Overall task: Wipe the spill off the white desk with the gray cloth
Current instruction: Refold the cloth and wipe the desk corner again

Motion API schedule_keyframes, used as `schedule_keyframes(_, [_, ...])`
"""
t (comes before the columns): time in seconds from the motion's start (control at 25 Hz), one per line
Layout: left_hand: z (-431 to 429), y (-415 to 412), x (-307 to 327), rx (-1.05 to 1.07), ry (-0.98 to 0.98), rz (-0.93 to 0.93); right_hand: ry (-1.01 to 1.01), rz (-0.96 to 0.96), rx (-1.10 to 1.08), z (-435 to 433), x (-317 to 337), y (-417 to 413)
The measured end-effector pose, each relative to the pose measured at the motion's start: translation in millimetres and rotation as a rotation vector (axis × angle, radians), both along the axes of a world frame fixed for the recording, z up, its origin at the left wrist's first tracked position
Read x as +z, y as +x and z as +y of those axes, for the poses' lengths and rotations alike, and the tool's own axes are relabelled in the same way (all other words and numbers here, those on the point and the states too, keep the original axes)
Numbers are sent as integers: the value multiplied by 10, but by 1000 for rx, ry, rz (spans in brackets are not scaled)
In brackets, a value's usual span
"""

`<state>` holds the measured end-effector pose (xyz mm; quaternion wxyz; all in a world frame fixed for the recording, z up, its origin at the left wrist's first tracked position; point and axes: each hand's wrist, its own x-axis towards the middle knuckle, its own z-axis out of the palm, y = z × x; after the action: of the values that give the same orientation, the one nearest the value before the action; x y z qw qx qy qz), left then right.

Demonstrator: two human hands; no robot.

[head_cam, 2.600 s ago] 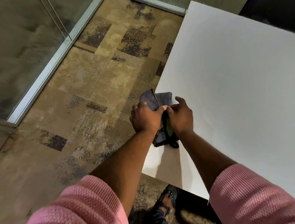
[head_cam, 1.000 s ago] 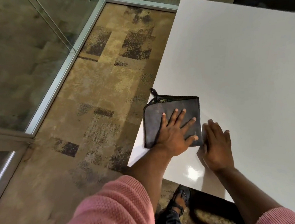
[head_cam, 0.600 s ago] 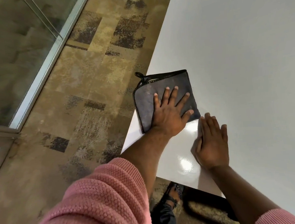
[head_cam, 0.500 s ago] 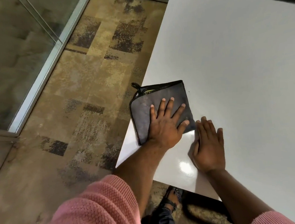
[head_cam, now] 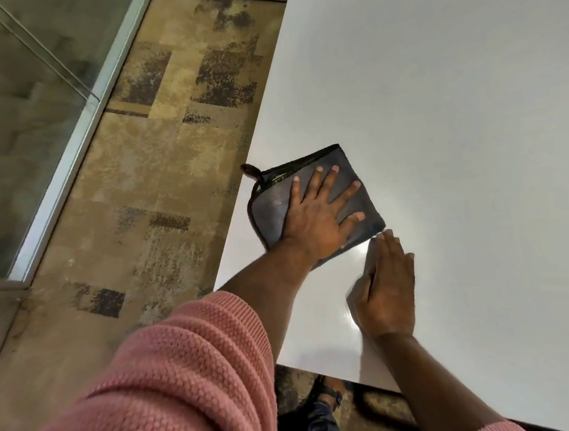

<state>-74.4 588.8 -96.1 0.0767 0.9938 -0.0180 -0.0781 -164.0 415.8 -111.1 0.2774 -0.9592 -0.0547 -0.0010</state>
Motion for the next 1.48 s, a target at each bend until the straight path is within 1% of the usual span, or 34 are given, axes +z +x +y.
schedule_keyframes(0.16, [30,211,16,293,-58,-15,-24,-36,16,-16,-8,0])
schedule_keyframes(0.32, [447,260,-46,528,-57,-73,-89,-23,29,-4,-23,13])
schedule_keyframes(0.48, [723,158,-89,773,-107,-49,-88,-17,25,1,-29,5])
schedule_keyframes(0.68, [805,-283,-99,842,-200,-94,-115,9,49,8,-20,6])
schedule_keyframes(0.88, [754,-1066,-96,869,-190,-114,-266,58,140,42,23,22])
schedule_keyframes(1.04, [645,-1705,-113,904,-179,-112,-291,40,158,-2,34,13])
schedule_keyframes(1.12, [672,-1832,-94,927,-164,-106,-289,-1,170,30,-7,23])
schedule_keyframes(1.24, [512,-1905,-100,920,-259,-92,-312,28,139,-108,-9,143])
schedule_keyframes(1.28, [488,-1900,-121,949,-273,-119,-304,33,123,-118,23,189])
schedule_keyframes(1.36, [177,-2456,-301,1181,-282,-256,-353,-36,242,-202,-40,-103])
schedule_keyframes(1.48, [-100,-2461,-408,1306,-365,-367,-352,-25,210,-195,-39,-46])
